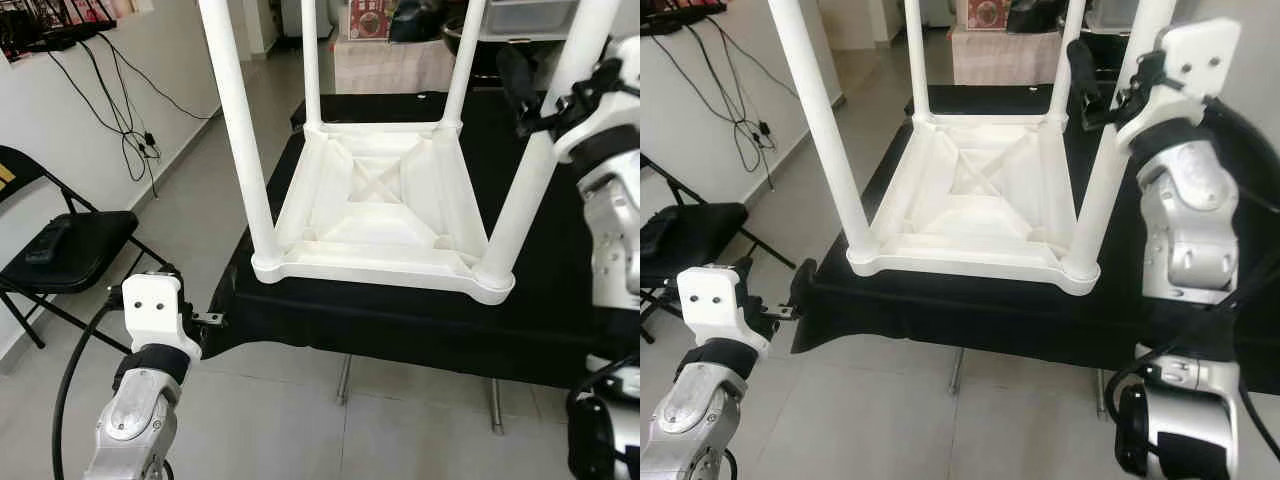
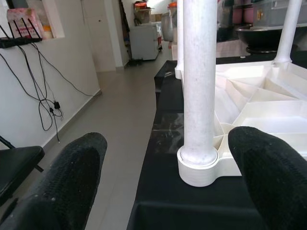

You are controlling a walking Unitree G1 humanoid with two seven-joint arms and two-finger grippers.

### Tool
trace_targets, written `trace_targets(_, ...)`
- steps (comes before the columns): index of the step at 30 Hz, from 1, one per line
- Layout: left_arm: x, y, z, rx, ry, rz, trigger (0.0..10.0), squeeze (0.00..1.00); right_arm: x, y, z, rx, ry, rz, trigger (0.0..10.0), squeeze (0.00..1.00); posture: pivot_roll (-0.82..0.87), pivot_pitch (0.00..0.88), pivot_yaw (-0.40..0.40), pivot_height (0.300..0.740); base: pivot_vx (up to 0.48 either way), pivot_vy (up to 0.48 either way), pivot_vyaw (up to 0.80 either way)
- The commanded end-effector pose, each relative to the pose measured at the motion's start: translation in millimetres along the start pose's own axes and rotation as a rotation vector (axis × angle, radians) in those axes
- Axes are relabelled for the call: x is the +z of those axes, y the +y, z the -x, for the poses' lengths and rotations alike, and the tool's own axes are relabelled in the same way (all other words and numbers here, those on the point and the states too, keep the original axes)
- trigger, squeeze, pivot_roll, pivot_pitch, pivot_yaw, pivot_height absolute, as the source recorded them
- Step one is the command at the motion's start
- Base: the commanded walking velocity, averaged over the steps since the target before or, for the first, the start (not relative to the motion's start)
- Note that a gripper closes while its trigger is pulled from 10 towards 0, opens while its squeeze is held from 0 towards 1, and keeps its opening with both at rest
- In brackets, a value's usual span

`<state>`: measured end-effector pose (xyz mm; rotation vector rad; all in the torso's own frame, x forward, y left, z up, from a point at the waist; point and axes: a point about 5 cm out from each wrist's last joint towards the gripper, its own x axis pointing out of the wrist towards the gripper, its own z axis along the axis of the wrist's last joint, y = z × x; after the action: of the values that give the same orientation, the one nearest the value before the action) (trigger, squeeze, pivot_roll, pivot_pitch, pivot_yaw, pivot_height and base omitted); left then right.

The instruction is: Building children table

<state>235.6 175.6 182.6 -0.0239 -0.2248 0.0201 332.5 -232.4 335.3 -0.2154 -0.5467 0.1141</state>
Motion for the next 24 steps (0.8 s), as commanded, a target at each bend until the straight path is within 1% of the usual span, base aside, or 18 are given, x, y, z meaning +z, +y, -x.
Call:
trace_targets(1, 1.6, 4.5, 1.8, 0.003, 0.008, -0.014, 10.0, 0.00, -6.8, 7.6, -0.6, 0.024, 0.038, -0.005, 10.0, 0.00, -0.10, 0.097, 0.039, 0.740, 0.000, 0.000, 0.00)
trace_targets(3, 1.6, 4.9, 1.9, 0.003, 0.008, -0.010, 10.0, 0.00, -10.8, 8.7, 0.5, 0.020, 0.056, -0.005, 10.0, 0.00, -0.10, 0.098, 0.037, 0.740, 0.000, 0.000, 0.00)
trace_targets(4, 2.0, 5.1, 1.6, 0.004, 0.008, -0.006, 10.0, 0.00, -16.9, 10.6, 2.8, 0.017, 0.089, 0.005, 10.0, 0.00, -0.11, 0.099, 0.034, 0.740, 0.000, 0.000, 0.00)
trace_targets(5, 2.0, 5.1, 1.6, 0.004, 0.008, -0.006, 10.0, 0.00, -16.9, 10.6, 2.8, 0.017, 0.089, 0.005, 10.0, 0.00, -0.11, 0.099, 0.034, 0.740, 0.000, 0.000, 0.00)
trace_targets(7, 1.6, 4.5, 1.5, 0.006, 0.009, 0.000, 10.0, 0.00, -29.4, 14.2, 9.1, 0.022, 0.156, 0.026, 10.0, 0.00, -0.12, 0.105, 0.021, 0.740, 0.000, 0.000, 0.00)
trace_targets(8, -0.1, 4.1, 2.4, 0.008, 0.015, 0.003, 10.0, 0.00, -32.0, 12.9, 10.3, 0.013, 0.176, 0.033, 10.0, 0.00, -0.13, 0.108, 0.021, 0.740, 0.000, 0.000, 0.00)
trace_targets(11, -2.6, 3.2, 3.7, 0.009, 0.023, 0.006, 10.0, 0.00, -31.1, 9.6, 9.9, 0.004, 0.188, 0.047, 10.0, 0.00, -0.13, 0.108, 0.021, 0.740, 0.000, 0.000, 0.00)
trace_targets(15, -4.8, 0.7, 3.9, 0.004, 0.031, 0.010, 10.0, 0.00, -24.2, -1.2, 6.4, -0.036, 0.204, 0.065, 10.0, 0.00, -0.15, 0.110, 0.016, 0.740, 0.000, 0.000, 0.00)
trace_targets(22, -5.5, -0.3, 3.4, 0.003, 0.032, 0.012, 10.0, 0.00, -21.3, -2.0, 4.7, -0.047, 0.206, 0.064, 10.0, 0.00, -0.15, 0.106, 0.014, 0.740, 0.000, 0.000, 0.00)
trace_targets(24, -6.3, -1.2, 3.2, 0.001, 0.034, 0.011, 10.0, 0.00, -16.4, -0.1, -0.4, -0.049, 0.200, 0.058, 10.0, 0.00, -0.15, 0.101, 0.013, 0.740, 0.000, 0.000, 0.00)
